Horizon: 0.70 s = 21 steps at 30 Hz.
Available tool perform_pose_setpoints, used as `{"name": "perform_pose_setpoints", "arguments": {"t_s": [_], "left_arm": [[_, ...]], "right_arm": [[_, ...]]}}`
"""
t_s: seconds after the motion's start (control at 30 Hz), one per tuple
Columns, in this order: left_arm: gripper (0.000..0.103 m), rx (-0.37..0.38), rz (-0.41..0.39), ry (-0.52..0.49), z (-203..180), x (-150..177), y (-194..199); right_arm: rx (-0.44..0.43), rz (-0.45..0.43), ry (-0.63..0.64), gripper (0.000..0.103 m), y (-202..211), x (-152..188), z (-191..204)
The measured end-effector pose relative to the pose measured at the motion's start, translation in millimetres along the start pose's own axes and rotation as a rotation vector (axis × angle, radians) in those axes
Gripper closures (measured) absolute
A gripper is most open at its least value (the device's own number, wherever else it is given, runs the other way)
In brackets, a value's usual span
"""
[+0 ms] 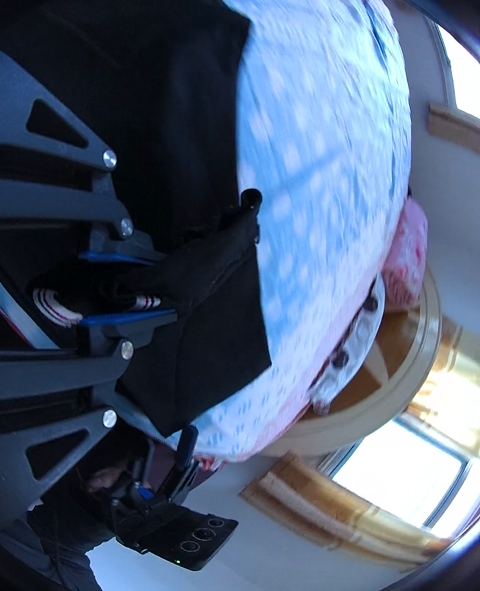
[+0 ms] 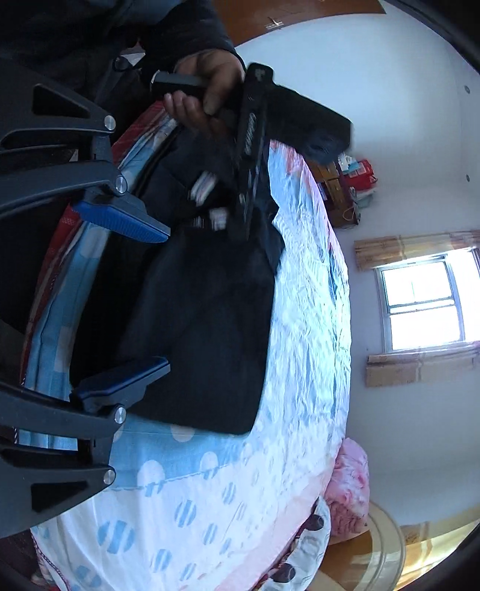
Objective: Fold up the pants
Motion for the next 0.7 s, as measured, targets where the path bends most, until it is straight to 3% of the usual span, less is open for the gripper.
{"name": "perform_pose_setpoints", "arguments": {"t_s": [0.13,0.3,0.57,0.67,0.7], "left_arm": [[0.081,-0.034,-0.011,0.048,22.5,17.6,15.8],[0.081,-0.084,0.002,0.037,28.6,26.4,12.2],[0.081,-0.075,0.01,0.054,35.6,30.4,13.1],[0.071,-0.106,0.019,0.048,35.1,33.6,13.2],[0.062,-0.113,0.007,0.051,35.3,33.1,16.4]], "right_arm": [[-0.014,0.024,0.004,0.037,-8.6,1.2,5.7],[-0.012,0.083,0.02,0.037,-26.4,2.3,9.1],[0.015,0.173,0.039,0.037,-45.3,9.2,14.4],[0.038,0.187,0.073,0.034,-50.4,12.0,19.6],[0.041,0.187,0.08,0.034,-50.4,12.0,20.4]]}}
Point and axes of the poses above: each gripper's, at about its wrist camera, not at the fingertips, and y roughly against the way its jaws point, z to its left, x to its underside, the point moved 1 cm from there along -y, roughly the way its jaws point, and after that the axes turned 7 degrees about x, right-handed, at the moved point
